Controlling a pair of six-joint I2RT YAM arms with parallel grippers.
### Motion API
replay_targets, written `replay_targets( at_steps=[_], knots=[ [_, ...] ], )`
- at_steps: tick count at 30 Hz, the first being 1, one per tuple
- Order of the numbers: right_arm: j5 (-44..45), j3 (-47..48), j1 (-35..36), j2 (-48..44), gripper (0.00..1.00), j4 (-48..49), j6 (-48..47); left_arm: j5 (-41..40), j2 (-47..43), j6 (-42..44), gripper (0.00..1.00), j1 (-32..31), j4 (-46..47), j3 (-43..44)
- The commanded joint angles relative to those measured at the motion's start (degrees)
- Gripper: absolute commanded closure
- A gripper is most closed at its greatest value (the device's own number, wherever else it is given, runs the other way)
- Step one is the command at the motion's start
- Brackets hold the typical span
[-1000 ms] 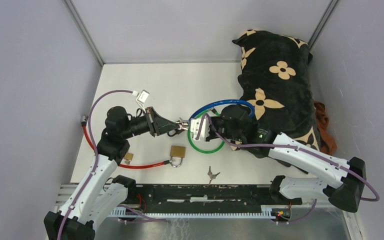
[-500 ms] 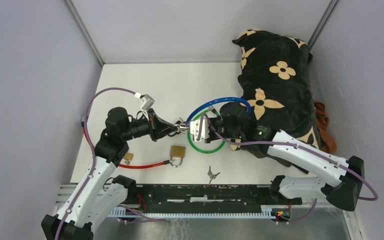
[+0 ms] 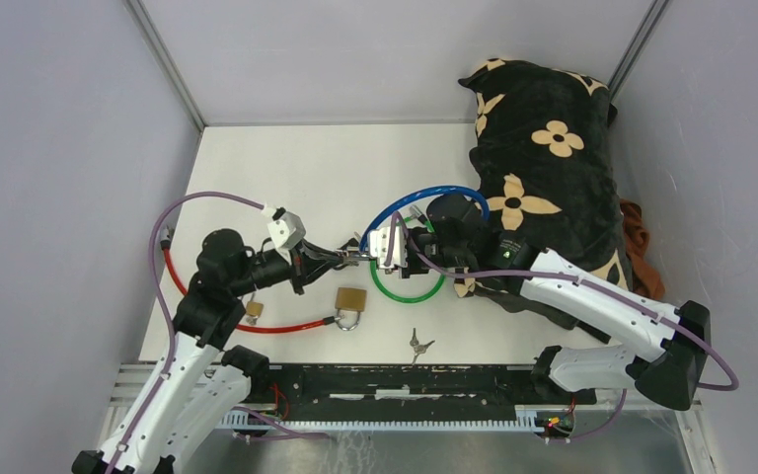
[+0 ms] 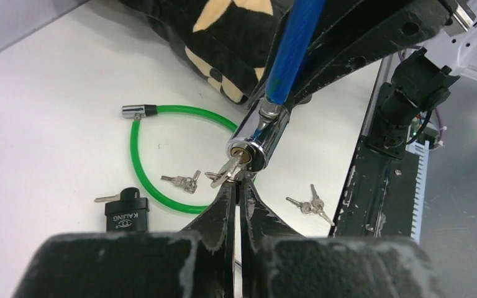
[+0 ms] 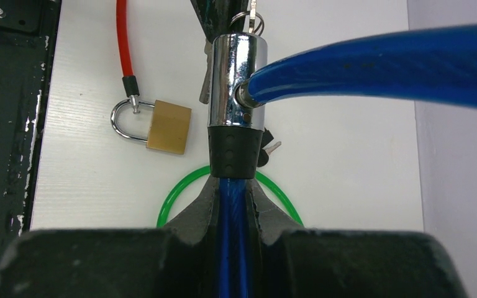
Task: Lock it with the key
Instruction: Lock the lock.
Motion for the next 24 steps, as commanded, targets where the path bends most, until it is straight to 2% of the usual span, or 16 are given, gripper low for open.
replay_targets(
  at_steps=[1,6,9,14,17,19,21,24],
  knots=[
    [-4.3,3.0,-0.7,0.3,1.00,5.0,1.5,0.9,-1.3,5.8,0.98,-0.9,0.5,-0.1],
    [-3.9,2.4,-1.1,-0.4,1.00,4.1,1.1,2.5,-1.2,5.2,0.96,-0.9,-2.0,0.8],
    [-4.4,1.8,-1.5,-1.3,1.00,3.9,1.0,-1.5,-1.6,8.5,0.79,-0.8,-5.8,2.1],
    [-6.0,2.0,-1.7,-1.8,1.00,2.2,0.1,-9.4,-1.6,19.9,0.52,-0.8,-10.0,4.4],
    [-6.3,2.0,-1.8,-1.4,1.00,1.6,0.0,-5.8,-2.2,27.9,0.38,-0.8,-11.0,5.5],
    [-6.6,2.0,-1.7,-1.3,1.00,1.5,0.0,-2.9,-3.1,31.3,0.32,-0.8,-10.7,5.7],
    [-7.0,1.9,-1.8,-1.3,1.00,1.6,0.1,0.6,-3.9,33.3,0.30,-0.8,-9.7,5.6],
    [-7.5,2.3,-1.7,-0.9,1.00,1.6,0.1,5.2,-3.5,31.7,0.32,-0.8,-6.1,4.7]
  ],
)
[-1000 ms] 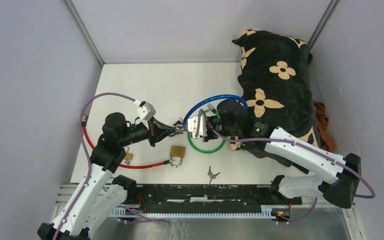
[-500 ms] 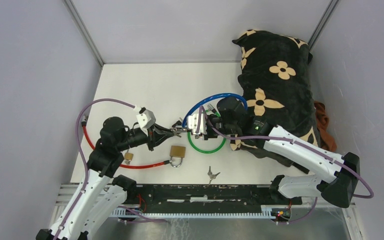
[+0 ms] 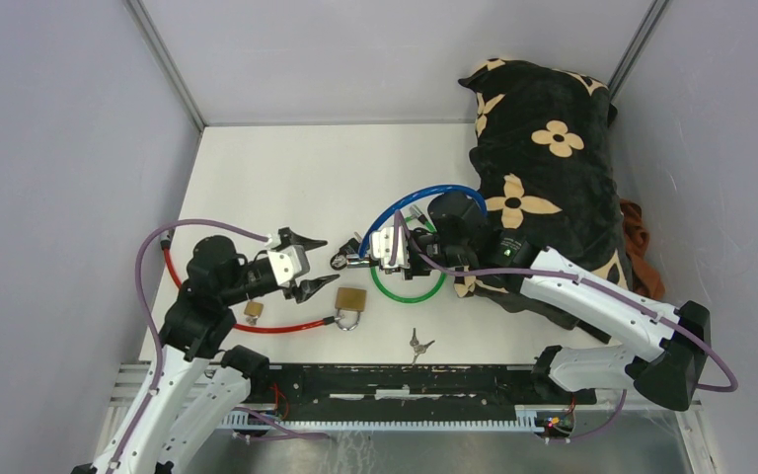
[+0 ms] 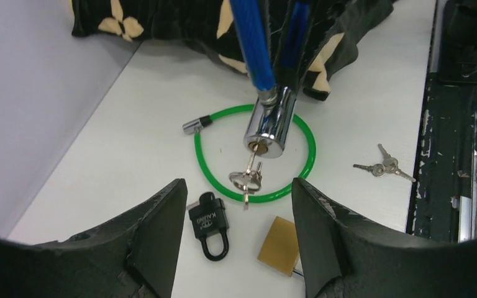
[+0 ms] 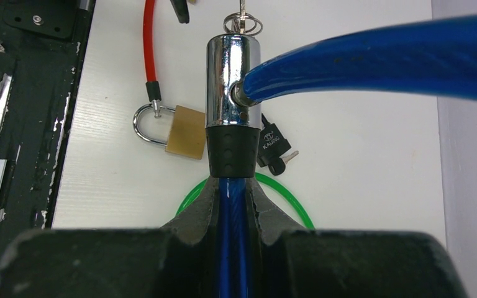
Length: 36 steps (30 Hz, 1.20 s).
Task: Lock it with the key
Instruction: Lock the lock.
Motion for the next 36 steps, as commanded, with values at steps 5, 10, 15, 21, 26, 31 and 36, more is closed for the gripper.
replay_targets(
  at_steps=[5,10,15,21,26,31,36],
  knots=[
    [-2.4,2.7,-0.1,-1.0,1.00,2.6,-0.4,9.3,1.2,4.4,0.48,-0.2,6.0,0.2],
    [-2.4,2.7,-0.1,-1.3,1.00,2.6,-0.3,8.5,1.8,4.9,0.66,-0.2,6.4,0.0],
    [-2.8,2.9,-0.2,-1.2,1.00,2.6,-0.1,8.9,2.0,9.1,0.69,-0.3,5.2,-0.6],
    [-3.1,3.6,-0.2,-1.3,1.00,2.3,-0.1,8.7,2.7,12.4,0.70,-0.7,3.4,-0.8],
    [-3.7,4.1,-0.2,-0.8,1.00,2.4,0.3,10.1,2.8,13.3,0.79,-1.5,3.3,-0.6],
    [-5.2,4.7,-0.1,0.1,1.00,2.9,1.2,9.2,3.1,15.9,0.98,-3.5,4.3,-1.2],
    [-5.5,5.4,-0.1,0.1,1.00,2.4,2.6,3.9,2.0,24.7,0.98,-4.9,3.4,-1.9]
  ],
)
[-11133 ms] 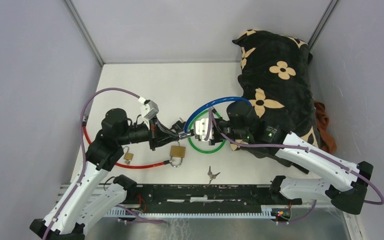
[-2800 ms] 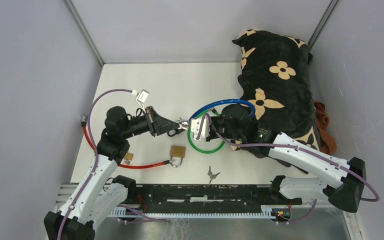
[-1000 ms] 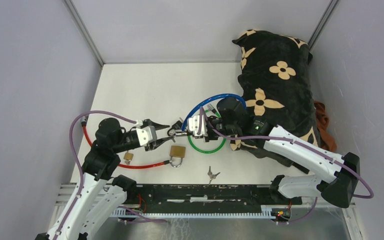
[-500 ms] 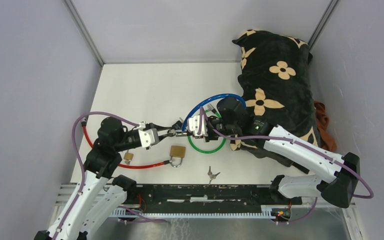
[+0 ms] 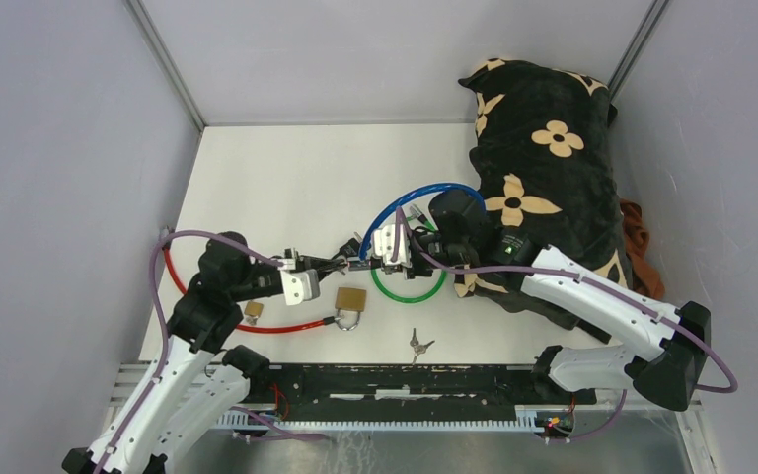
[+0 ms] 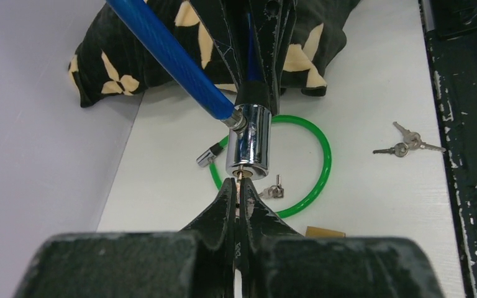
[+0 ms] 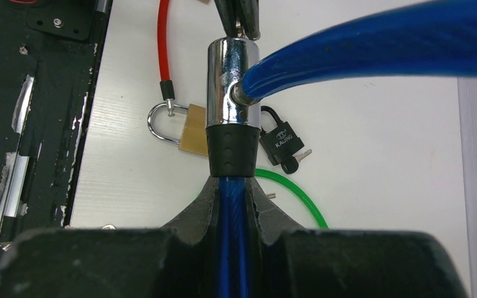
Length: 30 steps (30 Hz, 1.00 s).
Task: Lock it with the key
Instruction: Lock the lock.
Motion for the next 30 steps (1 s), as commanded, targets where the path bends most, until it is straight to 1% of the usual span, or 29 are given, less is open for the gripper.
replay_targets(
  at_steps=[1,4,6,13,15,18,24,25,30],
  knots=[
    [-2.6,5.1,0.2,0.2,1.00,4.0,1.8,-4.5,-1.1,13.4,0.98,-1.4,0.4,-1.5],
    [-2.4,5.0,0.3,0.3,1.00,4.0,2.9,-5.7,-3.5,20.2,0.98,-1.8,0.4,-3.2],
    [-2.6,4.9,0.3,0.4,1.00,4.5,3.7,-6.1,-4.5,23.0,0.98,-2.1,0.5,-4.3],
    [-2.6,5.4,0.2,1.7,1.00,4.6,4.4,-7.1,-4.5,24.2,0.98,-3.5,1.1,-4.7],
    [-2.4,5.2,0.2,1.7,1.00,4.6,4.3,-7.2,-4.3,22.7,0.98,-3.6,1.3,-4.4],
    [-2.6,5.0,0.2,1.7,1.00,4.6,4.0,-5.6,-3.3,14.2,0.98,-3.6,2.3,-3.1],
    [-3.9,4.9,0.3,1.6,1.00,5.1,3.2,0.2,0.3,-9.1,0.98,-3.7,5.2,-1.5],
    [-4.4,4.8,0.3,1.6,1.00,5.2,3.0,0.4,1.1,-14.2,0.98,-3.7,6.4,-1.4],
    [-4.7,4.4,0.9,1.6,1.00,5.2,1.3,1.5,2.9,-28.9,0.98,-3.8,15.8,-1.5]
  ],
)
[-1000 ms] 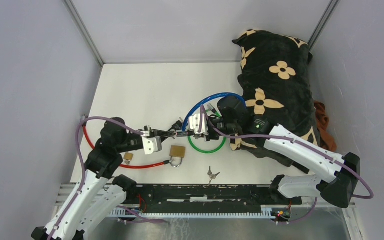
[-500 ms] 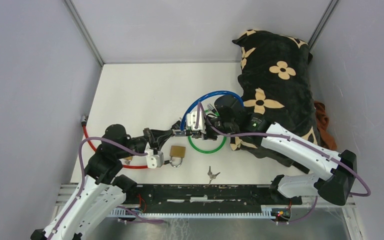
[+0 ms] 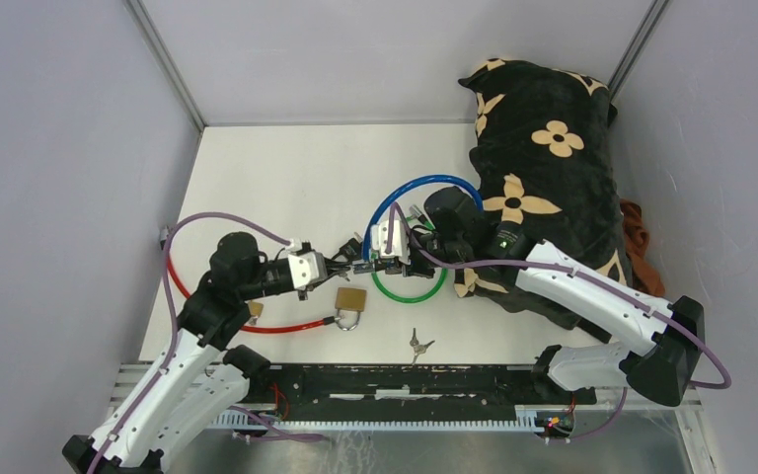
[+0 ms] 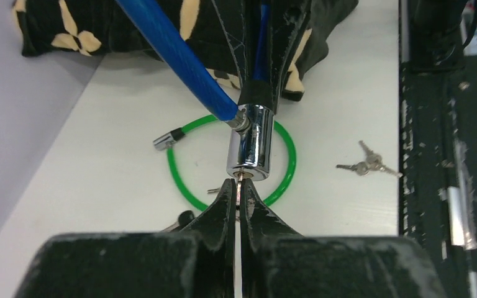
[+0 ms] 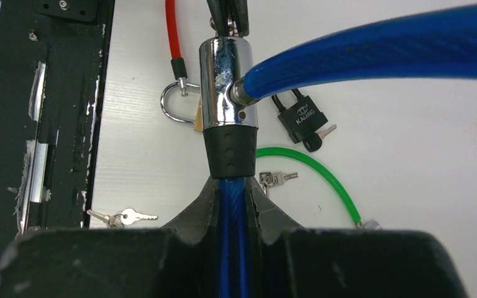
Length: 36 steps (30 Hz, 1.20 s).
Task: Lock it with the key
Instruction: Lock the lock.
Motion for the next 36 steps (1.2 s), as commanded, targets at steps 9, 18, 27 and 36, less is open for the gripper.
replay_targets(
  at_steps=[9,18,27,36],
  knots=[
    [-5.5,1.9,2.5,-1.3,1.00,11.6,-2.5,8.0,3.4,-29.4,0.98,-2.9,18.5,1.0],
    [-1.0,-0.1,2.5,-6.6,1.00,17.1,-0.3,4.8,3.8,-27.6,0.98,-3.1,7.5,-2.5],
    [4.0,-4.3,2.5,-6.5,1.00,13.5,-3.3,1.3,2.0,-26.8,0.66,-3.0,8.6,1.7],
    [7.8,-5.9,3.5,-5.5,1.00,10.6,-6.5,-1.1,1.8,-25.0,0.34,-2.8,11.3,6.3]
  ],
)
